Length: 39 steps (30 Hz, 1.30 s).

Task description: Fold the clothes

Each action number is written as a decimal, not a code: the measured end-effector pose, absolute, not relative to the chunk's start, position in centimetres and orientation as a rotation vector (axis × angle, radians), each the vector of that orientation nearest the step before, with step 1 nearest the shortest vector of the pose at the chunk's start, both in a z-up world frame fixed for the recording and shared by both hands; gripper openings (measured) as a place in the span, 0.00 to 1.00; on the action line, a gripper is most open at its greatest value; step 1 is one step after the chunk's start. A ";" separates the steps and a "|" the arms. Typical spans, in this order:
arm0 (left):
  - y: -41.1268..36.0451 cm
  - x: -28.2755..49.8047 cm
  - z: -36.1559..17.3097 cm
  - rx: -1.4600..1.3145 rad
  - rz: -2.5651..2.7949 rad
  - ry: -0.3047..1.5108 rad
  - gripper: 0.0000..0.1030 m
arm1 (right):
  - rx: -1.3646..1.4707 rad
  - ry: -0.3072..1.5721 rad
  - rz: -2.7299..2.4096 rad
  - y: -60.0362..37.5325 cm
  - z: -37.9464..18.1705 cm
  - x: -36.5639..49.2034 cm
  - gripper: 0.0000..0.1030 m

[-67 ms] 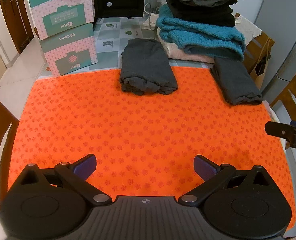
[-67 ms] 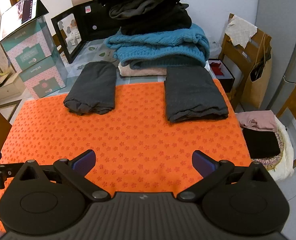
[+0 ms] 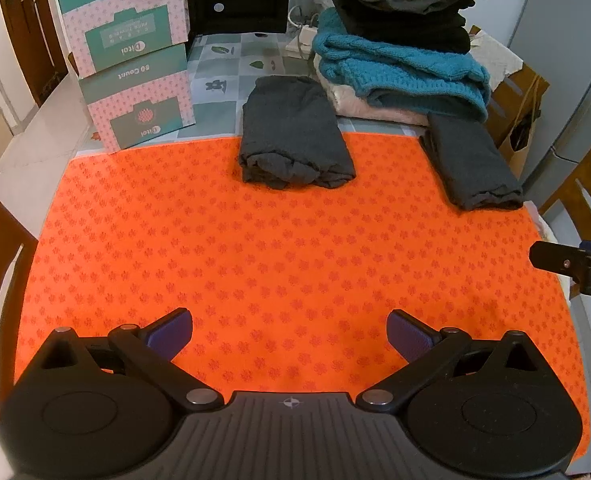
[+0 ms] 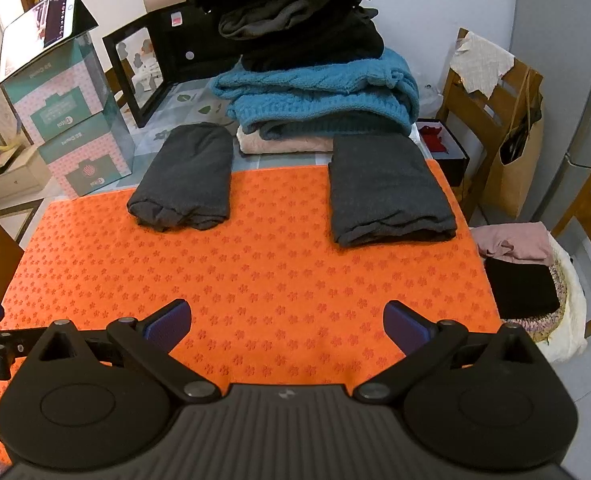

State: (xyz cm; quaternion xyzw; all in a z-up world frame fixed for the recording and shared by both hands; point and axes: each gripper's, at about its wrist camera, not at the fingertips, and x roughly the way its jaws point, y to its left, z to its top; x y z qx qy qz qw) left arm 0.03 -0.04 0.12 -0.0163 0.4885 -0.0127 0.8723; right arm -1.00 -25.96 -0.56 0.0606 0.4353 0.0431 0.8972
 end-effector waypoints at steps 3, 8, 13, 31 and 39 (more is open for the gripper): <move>0.0 0.1 0.2 -0.031 -0.026 1.016 1.00 | 0.124 0.898 0.086 -25.9 -0.5 -1.0 1.00; -0.1 0.0 0.0 -0.035 -0.027 1.020 1.00 | 0.121 0.891 0.080 -25.9 -0.3 -1.0 1.00; 0.1 0.3 0.1 -0.043 -0.031 1.035 1.00 | 0.120 0.891 0.077 -26.0 -0.5 -0.9 1.00; -0.1 0.0 0.0 -0.037 -0.024 1.032 1.00 | 0.117 0.888 0.079 -26.1 -0.5 -1.0 1.00; 0.0 0.3 0.0 -0.037 -0.021 1.034 1.00 | 0.113 0.894 0.084 -26.1 -0.8 -0.8 1.00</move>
